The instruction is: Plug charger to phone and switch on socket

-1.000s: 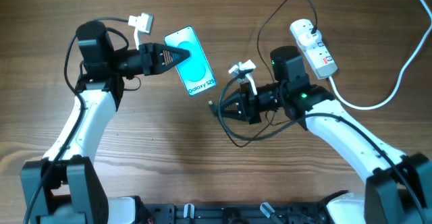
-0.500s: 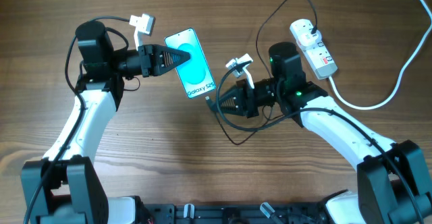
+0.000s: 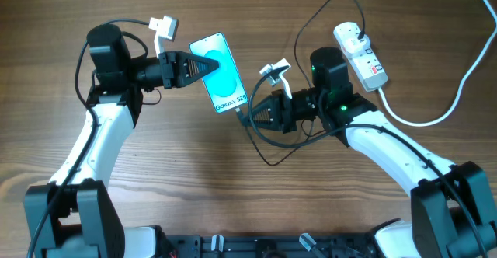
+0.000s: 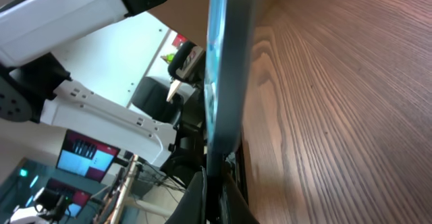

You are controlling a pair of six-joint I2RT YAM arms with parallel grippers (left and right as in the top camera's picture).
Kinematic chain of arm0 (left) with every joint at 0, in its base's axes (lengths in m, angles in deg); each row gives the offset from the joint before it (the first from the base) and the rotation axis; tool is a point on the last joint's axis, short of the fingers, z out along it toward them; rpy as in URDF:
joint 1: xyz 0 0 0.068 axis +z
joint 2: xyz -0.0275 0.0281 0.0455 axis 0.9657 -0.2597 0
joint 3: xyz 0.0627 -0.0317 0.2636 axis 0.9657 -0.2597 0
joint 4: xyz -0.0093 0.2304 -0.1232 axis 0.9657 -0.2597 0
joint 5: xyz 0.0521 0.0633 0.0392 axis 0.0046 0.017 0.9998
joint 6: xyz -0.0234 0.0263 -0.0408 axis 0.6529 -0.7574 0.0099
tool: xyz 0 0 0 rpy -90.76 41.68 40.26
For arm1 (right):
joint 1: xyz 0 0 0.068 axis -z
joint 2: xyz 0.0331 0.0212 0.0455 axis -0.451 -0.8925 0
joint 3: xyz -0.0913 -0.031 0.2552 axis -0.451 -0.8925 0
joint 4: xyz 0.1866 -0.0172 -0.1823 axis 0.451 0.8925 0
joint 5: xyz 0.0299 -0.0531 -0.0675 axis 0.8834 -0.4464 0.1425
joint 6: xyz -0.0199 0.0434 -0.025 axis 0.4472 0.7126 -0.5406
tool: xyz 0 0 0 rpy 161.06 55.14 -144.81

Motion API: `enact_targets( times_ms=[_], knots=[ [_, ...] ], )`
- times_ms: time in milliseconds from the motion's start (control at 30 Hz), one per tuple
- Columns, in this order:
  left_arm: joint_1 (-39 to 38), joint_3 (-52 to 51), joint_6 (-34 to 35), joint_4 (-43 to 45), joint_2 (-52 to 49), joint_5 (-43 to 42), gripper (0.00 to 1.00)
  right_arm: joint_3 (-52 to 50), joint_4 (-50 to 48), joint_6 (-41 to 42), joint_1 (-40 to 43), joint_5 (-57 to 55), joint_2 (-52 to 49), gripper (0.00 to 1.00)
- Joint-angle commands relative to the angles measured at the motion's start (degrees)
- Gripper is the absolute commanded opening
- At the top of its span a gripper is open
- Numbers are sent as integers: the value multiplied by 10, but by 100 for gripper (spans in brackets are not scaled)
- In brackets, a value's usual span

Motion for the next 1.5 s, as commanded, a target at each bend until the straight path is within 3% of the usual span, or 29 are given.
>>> enact_targets(
  times_ms=[0, 1000, 1467],
  knots=[
    [1, 7, 2, 4, 2, -15, 4, -3, -5, 14, 2, -8, -8, 4],
    [-20, 7, 2, 3, 2, -1, 4, -3, -33, 53, -4, -36, -9, 4],
    [-20, 7, 0, 4, 2, -36, 4, -3, -102, 75, -4, -66, -9, 4]
  ],
)
